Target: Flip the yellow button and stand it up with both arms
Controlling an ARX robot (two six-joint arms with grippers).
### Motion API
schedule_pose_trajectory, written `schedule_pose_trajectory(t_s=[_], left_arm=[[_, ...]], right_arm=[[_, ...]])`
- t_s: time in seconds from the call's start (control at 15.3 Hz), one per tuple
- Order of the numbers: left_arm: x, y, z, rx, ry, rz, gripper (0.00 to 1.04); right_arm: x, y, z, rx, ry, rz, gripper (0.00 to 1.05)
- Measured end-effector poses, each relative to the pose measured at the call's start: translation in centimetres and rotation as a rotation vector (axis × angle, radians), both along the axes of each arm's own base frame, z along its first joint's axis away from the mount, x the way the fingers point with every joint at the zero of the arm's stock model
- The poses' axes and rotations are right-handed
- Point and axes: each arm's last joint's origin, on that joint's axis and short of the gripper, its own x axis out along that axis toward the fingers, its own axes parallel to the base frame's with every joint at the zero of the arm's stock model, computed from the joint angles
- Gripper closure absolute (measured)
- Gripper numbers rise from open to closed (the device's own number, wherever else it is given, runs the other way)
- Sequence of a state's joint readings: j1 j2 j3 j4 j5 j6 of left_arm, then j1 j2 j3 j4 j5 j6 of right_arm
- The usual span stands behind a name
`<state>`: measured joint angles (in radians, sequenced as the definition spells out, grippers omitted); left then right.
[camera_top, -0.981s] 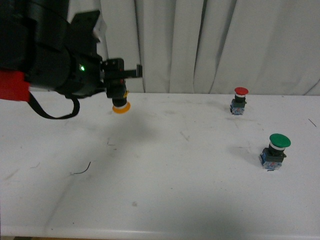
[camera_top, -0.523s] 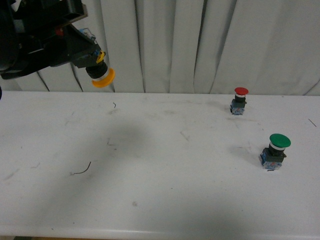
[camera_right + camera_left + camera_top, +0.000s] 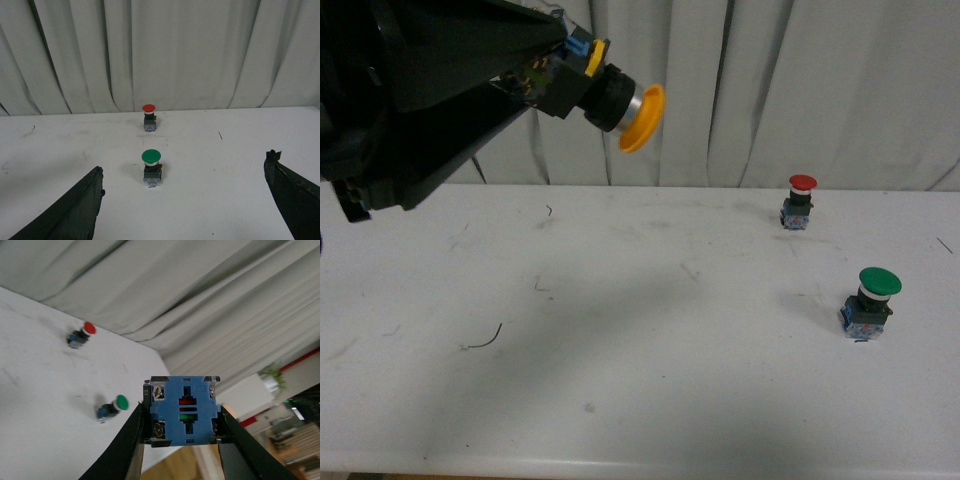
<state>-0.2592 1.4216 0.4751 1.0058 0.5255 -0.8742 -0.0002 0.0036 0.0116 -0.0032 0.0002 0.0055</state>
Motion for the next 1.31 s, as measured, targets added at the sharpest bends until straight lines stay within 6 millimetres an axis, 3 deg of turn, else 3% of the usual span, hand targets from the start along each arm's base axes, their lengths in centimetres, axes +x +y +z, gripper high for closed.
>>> schedule_pose_trajectory(t_s=[0.2,0.33,1.11,1.18,1.31], left_arm=[[0.2,-0.7,-1.0,-0.232,0.069,-0.053,0.70],[0.4,-1.0,-2.4,-0.311,0.215,-0.045,0.70],[0.9,-1.2,-2.6,-0.371,0.274,-0.021,0.70],[1.0,-1.2,-2.5,-0.372,0.269,-0.020,0.70],[1.2,-1.5,-2.1,-0.371,0.250,-0.028,0.70]], right_arm=[[0.0,0.0,0.0,0.000,0.000,0.000,0.07],[0.0,0.0,0.0,0.000,0.000,0.000,0.07],[0.0,0.0,0.0,0.000,0.000,0.000,0.07],[0.2,-0.1,-0.1,0.041,0.038,0.043,0.07],[2.5,-0.3,0.9,0.163,0.042,0.104,0.07]])
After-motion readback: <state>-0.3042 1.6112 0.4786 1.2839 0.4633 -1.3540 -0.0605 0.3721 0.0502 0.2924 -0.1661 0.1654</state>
